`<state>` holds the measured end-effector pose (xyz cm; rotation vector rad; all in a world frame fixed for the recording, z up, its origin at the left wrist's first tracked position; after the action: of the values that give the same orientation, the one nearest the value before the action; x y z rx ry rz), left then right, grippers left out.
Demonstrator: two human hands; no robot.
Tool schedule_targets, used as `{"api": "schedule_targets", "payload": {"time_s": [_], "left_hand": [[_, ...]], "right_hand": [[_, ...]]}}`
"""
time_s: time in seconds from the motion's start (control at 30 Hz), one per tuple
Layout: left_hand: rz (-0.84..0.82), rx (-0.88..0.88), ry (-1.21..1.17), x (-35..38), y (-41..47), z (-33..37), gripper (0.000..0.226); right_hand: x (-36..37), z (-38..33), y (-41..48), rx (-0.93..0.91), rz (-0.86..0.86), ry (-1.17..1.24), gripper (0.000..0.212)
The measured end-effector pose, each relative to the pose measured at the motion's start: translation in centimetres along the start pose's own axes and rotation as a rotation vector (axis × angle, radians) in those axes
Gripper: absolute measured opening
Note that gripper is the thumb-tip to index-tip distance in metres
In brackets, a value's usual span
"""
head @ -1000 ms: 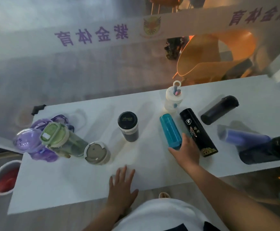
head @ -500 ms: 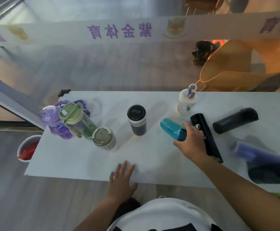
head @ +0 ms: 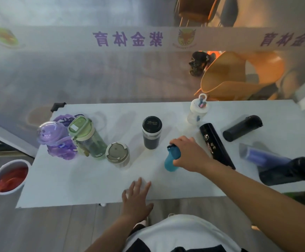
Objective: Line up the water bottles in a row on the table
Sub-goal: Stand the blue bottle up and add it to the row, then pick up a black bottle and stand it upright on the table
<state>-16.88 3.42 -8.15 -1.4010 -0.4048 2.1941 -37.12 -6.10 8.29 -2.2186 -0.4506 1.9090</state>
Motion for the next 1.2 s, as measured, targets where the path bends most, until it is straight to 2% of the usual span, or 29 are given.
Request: {"api": "schedule_targets", "payload": {"time_s": [0.37,0.47,0.57,0.8,1.0,1.1,1.2], "left_hand": [[-0.060,0.081,-0.006,-1.8,1.3,0.4,0.074],[-0.113,0.102,-0.022,-2.0,1.7,0.7,0.074],[-0.148,0.139,-0.006,-1.9,1.8,1.3,0.073],[-0.294,0.191,-0.029,-1.0,1.5,5.8,0.072],[-0.349,0.272,-0.055,0.6,0.7,12.0,0.072],[-0.341,0.234,-0.135,1.7,0.9,15.9,0.072],[-0.326,0.168,-0.231,2.9,1.3,19.6,0.074]], "right_hand": [[0.7,-1.7,-0.3,0.073,0.000,-0.020,0.064],[0.6,-1.4,-0.8,0.092,0.006,0.019,0.076],[-0.5,-0.2,-1.8,0.160,0.055,0.127,0.078],[0.7,8.3,-7.2,0.473,0.243,0.411,0.063],[5.8,15.4,-12.2,0.640,0.217,0.540,0.058],[8.4,18.4,-14.3,0.665,0.203,0.598,0.066],[10.4,21.1,-15.3,0.625,0.116,0.547,0.073]]}}
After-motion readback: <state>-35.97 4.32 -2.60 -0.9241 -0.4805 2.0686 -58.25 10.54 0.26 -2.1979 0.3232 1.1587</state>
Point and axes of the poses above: each hand's wrist, its own y-axis towards the middle knuckle, its own x-axis out of the palm, z = x × y, the point moved 7 cm from there along y, towards the middle knuckle, and after that the axes turned 14 degrees about -y, right-handed, at the moved point
